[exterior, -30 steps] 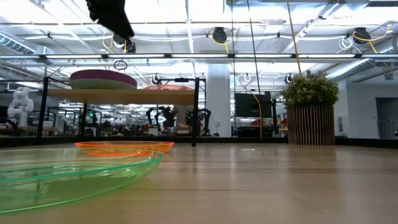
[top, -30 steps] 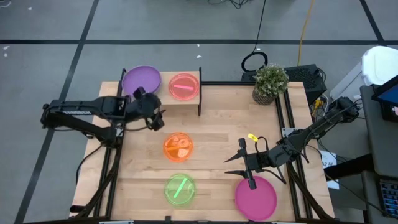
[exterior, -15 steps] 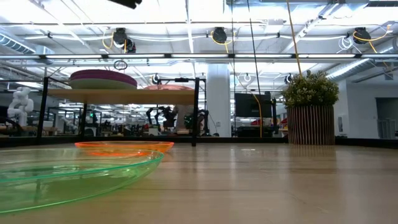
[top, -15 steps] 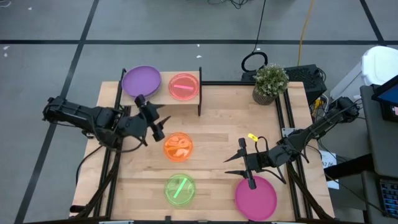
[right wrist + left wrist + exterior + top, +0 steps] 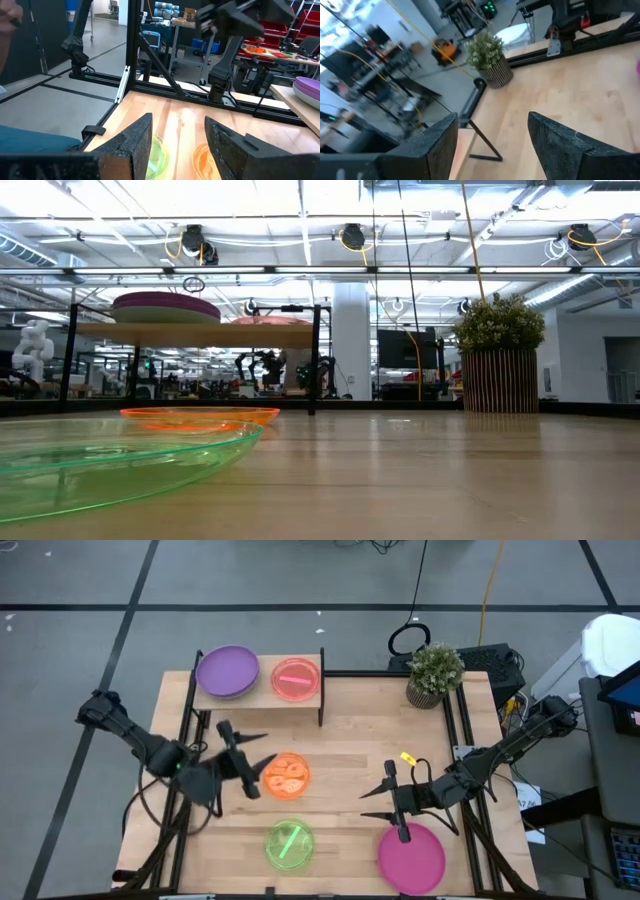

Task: Place and stack plates onto a shelf
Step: Stack the transparent green plate on top of the transparent pink plate on the shelf

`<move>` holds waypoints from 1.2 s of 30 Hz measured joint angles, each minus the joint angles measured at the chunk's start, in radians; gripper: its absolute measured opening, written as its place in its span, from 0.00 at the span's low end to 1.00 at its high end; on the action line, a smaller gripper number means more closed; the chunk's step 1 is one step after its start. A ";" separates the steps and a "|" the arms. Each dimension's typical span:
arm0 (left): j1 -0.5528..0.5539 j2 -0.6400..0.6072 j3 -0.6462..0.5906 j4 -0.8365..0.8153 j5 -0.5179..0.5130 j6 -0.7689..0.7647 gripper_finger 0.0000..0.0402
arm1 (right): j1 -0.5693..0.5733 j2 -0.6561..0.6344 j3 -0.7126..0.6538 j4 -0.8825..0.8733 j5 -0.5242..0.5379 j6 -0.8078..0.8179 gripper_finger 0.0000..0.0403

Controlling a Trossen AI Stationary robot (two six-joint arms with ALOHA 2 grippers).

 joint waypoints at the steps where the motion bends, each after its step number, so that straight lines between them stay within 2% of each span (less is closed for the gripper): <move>1: -0.013 0.015 0.000 0.018 -0.022 0.023 0.61 | 0.000 0.000 0.000 0.002 0.000 0.000 0.41; 6: -0.058 0.055 0.000 0.140 -0.067 0.142 0.61 | 0.000 0.000 0.000 0.005 0.000 0.009 0.41; 11: -0.089 0.068 0.000 0.164 -0.060 0.162 0.61 | 0.001 0.001 0.000 -0.003 0.024 0.074 0.41; 18: -0.113 0.068 0.000 0.172 0.124 0.154 0.61 | 0.016 0.006 0.012 -0.024 0.051 0.098 0.41; 27: -0.118 0.069 0.000 0.173 0.149 0.158 0.61 | 0.143 0.053 0.221 -0.380 0.283 0.167 0.41; 32: -0.146 0.068 0.000 0.190 0.153 0.173 0.61 | 0.194 0.135 0.349 -0.623 0.306 0.315 0.41; 36: -0.173 0.069 0.000 0.223 0.241 0.173 0.61 | 0.219 0.200 0.407 -0.774 0.287 0.495 0.41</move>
